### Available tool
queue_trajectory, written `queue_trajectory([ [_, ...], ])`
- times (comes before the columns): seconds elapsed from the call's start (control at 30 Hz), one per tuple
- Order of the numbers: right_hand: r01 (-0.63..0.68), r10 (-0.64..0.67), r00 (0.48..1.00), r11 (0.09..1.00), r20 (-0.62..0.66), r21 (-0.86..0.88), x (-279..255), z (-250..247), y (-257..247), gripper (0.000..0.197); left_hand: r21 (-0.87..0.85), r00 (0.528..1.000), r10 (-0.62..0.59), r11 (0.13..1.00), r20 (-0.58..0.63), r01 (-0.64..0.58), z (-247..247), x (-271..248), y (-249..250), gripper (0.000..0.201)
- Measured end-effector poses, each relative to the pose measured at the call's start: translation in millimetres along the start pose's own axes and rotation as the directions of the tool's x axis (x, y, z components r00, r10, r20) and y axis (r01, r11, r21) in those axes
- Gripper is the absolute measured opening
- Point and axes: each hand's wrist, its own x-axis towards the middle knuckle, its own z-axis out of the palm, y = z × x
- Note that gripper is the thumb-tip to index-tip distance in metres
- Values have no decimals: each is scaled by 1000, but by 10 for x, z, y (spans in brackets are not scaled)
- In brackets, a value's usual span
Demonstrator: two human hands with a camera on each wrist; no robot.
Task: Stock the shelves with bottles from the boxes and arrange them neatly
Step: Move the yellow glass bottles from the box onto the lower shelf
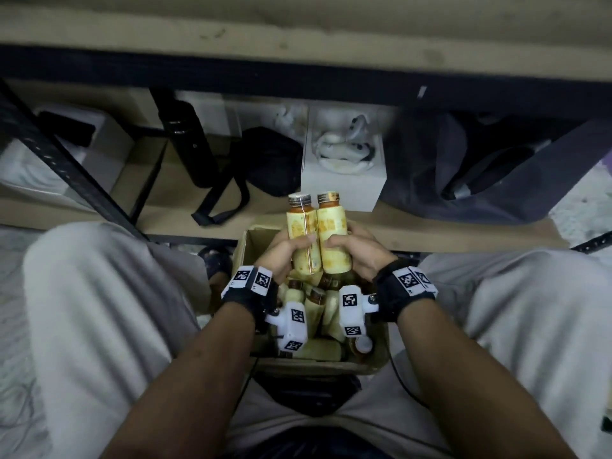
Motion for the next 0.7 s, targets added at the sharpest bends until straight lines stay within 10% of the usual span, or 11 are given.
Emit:
queue_trajectory([
  [0.2, 277, -281, 958, 959, 54, 59, -507, 155, -718, 48, 81, 958, 282, 957, -57, -277, 349, -246, 772, 55],
  [0.7, 696, -689, 702, 717, 179, 28, -1416, 304, -2555, 42, 391, 740, 618, 633, 265, -668, 912, -772, 2973, 48],
])
